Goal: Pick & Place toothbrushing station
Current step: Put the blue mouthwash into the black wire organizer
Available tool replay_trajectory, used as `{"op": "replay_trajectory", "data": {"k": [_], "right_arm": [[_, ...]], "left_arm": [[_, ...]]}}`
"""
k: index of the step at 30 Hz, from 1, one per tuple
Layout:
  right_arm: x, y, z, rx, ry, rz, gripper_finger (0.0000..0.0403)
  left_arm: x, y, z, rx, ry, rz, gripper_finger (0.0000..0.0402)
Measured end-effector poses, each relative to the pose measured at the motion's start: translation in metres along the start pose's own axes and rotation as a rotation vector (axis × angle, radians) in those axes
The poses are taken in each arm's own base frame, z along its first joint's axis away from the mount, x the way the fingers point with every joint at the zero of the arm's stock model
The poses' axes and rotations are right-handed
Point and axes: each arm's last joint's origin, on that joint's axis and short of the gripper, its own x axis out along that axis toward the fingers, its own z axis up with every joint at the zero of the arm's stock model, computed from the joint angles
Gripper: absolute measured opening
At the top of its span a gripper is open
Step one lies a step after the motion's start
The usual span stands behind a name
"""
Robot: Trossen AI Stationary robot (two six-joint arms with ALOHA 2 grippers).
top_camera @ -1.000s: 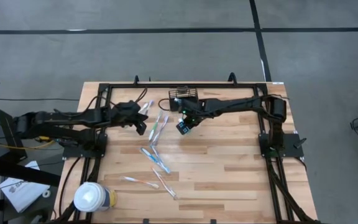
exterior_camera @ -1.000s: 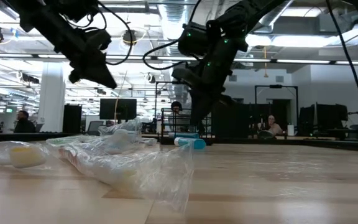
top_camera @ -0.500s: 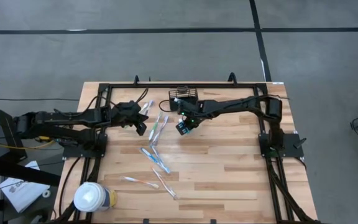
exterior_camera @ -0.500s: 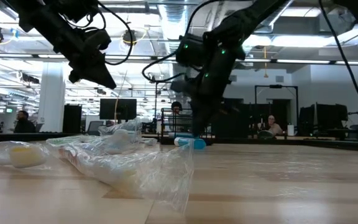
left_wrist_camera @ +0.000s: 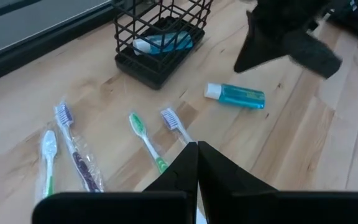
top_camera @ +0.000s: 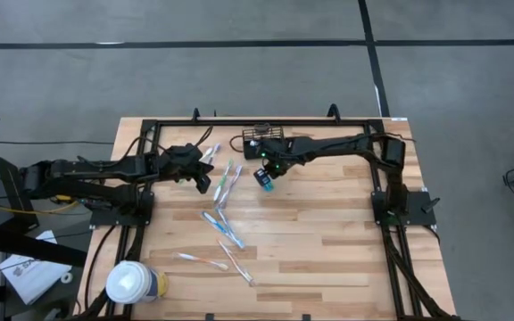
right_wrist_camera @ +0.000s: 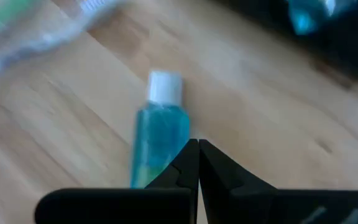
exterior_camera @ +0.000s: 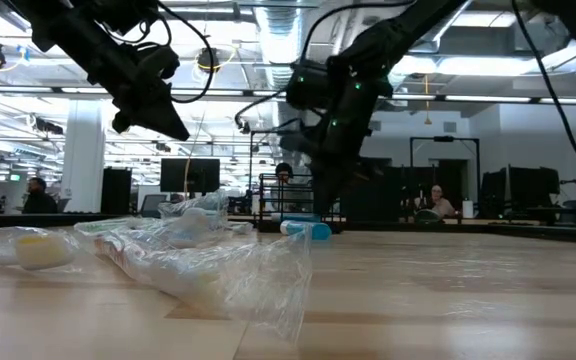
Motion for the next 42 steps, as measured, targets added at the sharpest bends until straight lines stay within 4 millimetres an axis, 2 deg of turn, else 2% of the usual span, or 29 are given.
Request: {"op": "replay_trajectory", "data": {"k": [5, 9, 13, 16, 21, 25, 29, 36, 39, 42], "right_arm": [[0.019, 0.007, -0.006, -0.006, 0.033, 0.019, 0.0000], [0.037, 0.020, -0.008, -0.005, 0.058, 0.076, 0.0000], [0.046, 0.040, -0.005, -0.030, 0.048, 0.153, 0.0000], [0.051, 0.063, 0.002, -0.060, 0.022, 0.215, 0.0000], [0.039, 0.103, 0.018, -0.123, -0.023, 0.363, 0.0000], [0.026, 0.109, 0.026, -0.163, -0.022, 0.343, 0.0000], [-0.006, 0.099, 0.032, -0.222, -0.030, 0.301, 0.0000], [-0.107, 0.086, 0.051, -0.357, -0.271, 0.374, 0.0000], [-0.154, 0.076, 0.055, -0.446, -0.393, 0.422, 0.0004], [-0.197, 0.062, 0.053, -0.496, -0.491, 0.443, 0.0018]], "left_arm": [[0.000, 0.000, 0.000, 0.001, 0.001, 0.000, 0.0000], [0.000, 0.000, 0.000, 0.005, 0.000, -0.001, 0.0000], [0.000, 0.001, 0.000, 0.003, 0.010, -0.019, 0.0000], [0.000, 0.001, 0.000, 0.003, 0.011, -0.023, 0.0000], [0.000, 0.001, 0.001, 0.000, 0.015, -0.032, 0.0000], [0.000, 0.000, 0.000, 0.000, 0.026, -0.062, 0.0000], [-0.002, 0.000, 0.001, -0.072, 0.032, -0.086, 0.0000], [0.004, -0.006, 0.000, -0.372, 0.108, -0.180, 0.0007], [0.013, -0.014, 0.001, -0.447, 0.109, -0.224, 0.0036], [0.024, -0.019, -0.001, -0.535, 0.146, -0.261, 0.0089]]}}
